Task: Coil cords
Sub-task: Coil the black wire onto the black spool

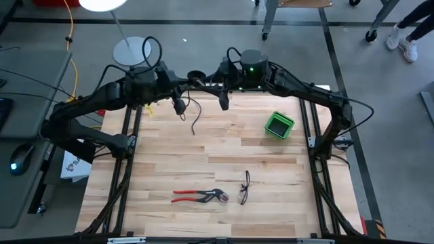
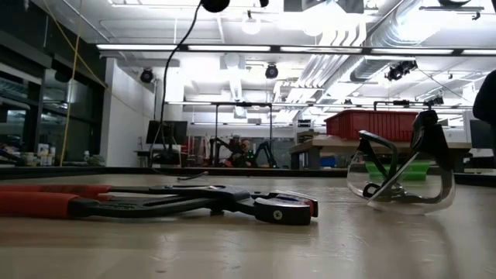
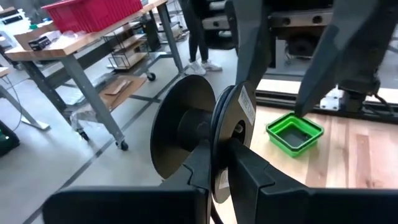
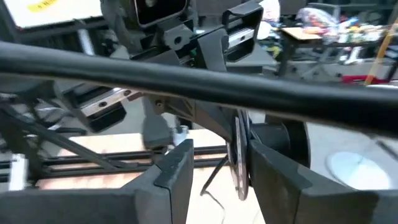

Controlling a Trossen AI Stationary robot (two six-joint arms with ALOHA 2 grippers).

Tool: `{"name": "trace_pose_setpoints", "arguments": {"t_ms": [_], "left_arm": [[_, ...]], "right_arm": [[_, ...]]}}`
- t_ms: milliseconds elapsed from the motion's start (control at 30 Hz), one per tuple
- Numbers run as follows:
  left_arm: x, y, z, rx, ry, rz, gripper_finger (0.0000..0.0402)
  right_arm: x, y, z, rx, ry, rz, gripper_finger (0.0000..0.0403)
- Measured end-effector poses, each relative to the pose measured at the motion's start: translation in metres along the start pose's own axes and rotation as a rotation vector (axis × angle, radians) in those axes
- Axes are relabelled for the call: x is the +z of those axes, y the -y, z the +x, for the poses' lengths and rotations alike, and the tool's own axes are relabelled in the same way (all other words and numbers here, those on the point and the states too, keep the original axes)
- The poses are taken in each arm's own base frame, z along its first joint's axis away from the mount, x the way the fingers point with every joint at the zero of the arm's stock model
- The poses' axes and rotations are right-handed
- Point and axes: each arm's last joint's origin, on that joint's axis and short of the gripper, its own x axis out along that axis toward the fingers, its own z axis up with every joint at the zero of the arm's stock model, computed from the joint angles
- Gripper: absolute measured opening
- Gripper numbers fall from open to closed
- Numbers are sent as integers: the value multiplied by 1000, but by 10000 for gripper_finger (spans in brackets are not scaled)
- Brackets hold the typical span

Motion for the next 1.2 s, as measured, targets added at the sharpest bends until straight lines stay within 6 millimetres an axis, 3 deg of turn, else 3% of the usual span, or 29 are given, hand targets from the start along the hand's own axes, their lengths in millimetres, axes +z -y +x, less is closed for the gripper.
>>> {"name": "trace_pose_setpoints", "arguments": {"t_ms": [200, 467, 667, 1067, 1200], "left_arm": [[4, 1, 0, -3, 35, -11, 25], [10, 1, -5, -7, 102, -33, 25], [12, 4, -5, -15, 111, -55, 42], [0, 2, -22, -142, -1, -205, 148], [3, -4, -33, -144, 36, -270, 168]], "right_arm": [[-1, -3, 0, -44, -21, -22, 120], [-1, -2, 1, -91, -15, -36, 10], [2, -3, -1, -89, 0, -3, 2], [8, 5, -31, -119, -60, -1, 0], [8, 9, -39, 3, -75, 21, 0]]}}
